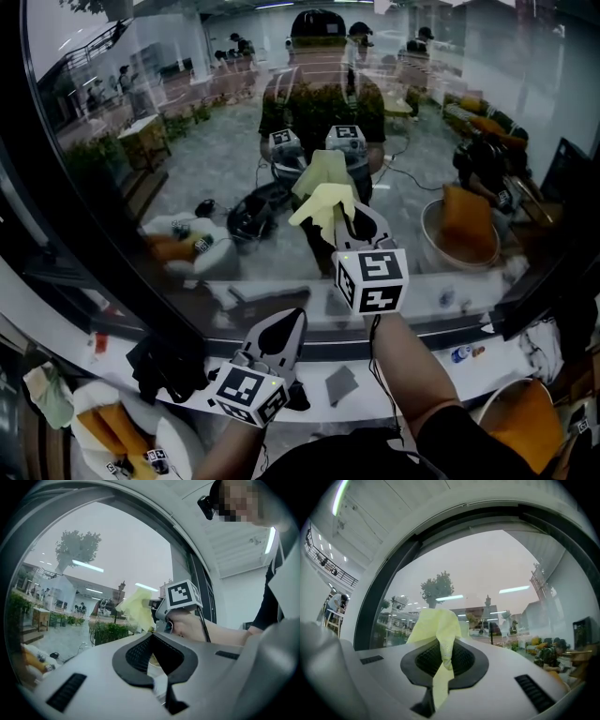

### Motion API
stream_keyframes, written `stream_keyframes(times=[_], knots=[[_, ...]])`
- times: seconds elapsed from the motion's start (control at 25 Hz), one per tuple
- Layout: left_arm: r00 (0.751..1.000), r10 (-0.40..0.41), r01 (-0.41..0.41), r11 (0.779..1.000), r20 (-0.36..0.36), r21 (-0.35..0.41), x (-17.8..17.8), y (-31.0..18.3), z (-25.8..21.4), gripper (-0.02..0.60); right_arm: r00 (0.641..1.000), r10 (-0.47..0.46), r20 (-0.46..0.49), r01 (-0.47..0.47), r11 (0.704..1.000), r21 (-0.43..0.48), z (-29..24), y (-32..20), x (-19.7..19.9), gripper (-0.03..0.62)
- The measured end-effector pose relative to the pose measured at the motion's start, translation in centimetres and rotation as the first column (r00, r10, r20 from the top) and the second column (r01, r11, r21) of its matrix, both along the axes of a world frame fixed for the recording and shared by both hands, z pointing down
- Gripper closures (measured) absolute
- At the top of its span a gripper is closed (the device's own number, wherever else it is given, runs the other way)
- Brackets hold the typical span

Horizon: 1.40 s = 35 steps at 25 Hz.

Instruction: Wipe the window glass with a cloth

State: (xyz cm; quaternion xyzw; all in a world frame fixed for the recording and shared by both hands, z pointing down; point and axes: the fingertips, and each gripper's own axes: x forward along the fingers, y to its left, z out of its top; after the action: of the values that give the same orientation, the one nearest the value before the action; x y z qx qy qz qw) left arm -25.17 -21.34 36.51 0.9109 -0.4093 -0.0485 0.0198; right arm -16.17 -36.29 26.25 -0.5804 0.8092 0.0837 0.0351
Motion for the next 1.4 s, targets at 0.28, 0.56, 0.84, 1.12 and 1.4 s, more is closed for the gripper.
stream_keyframes(times=[0.28,0.56,0.84,1.12,1.4], knots=[[1.000,0.008,-0.007,1.000,0.007,-0.021,1.3,-0.2,0.6,0.583,1.000,0.006,-0.015,-0.006,1.000,-0.005,0.1,-1.3,0.3,0.556],[1.000,0.012,-0.012,0.999,0.014,-0.033,1.9,-0.6,0.9,0.583,1.000,-0.012,-0.020,0.012,1.000,0.007,0.0,-1.4,0.3,0.557],[0.999,0.037,-0.037,0.999,0.009,-0.034,3.0,-1.0,0.9,0.583,0.999,-0.015,-0.044,0.015,1.000,0.000,0.3,-1.3,0.9,0.556],[0.997,0.081,-0.081,0.996,0.004,-0.039,8.4,-1.3,0.8,0.583,0.999,0.008,-0.051,-0.009,1.000,-0.011,0.6,-0.8,6.7,0.556],[0.991,0.131,-0.130,0.991,0.016,-0.043,13.7,-1.4,0.5,0.583,0.998,0.040,-0.051,-0.041,0.999,-0.012,0.3,-0.2,12.5,0.556]])
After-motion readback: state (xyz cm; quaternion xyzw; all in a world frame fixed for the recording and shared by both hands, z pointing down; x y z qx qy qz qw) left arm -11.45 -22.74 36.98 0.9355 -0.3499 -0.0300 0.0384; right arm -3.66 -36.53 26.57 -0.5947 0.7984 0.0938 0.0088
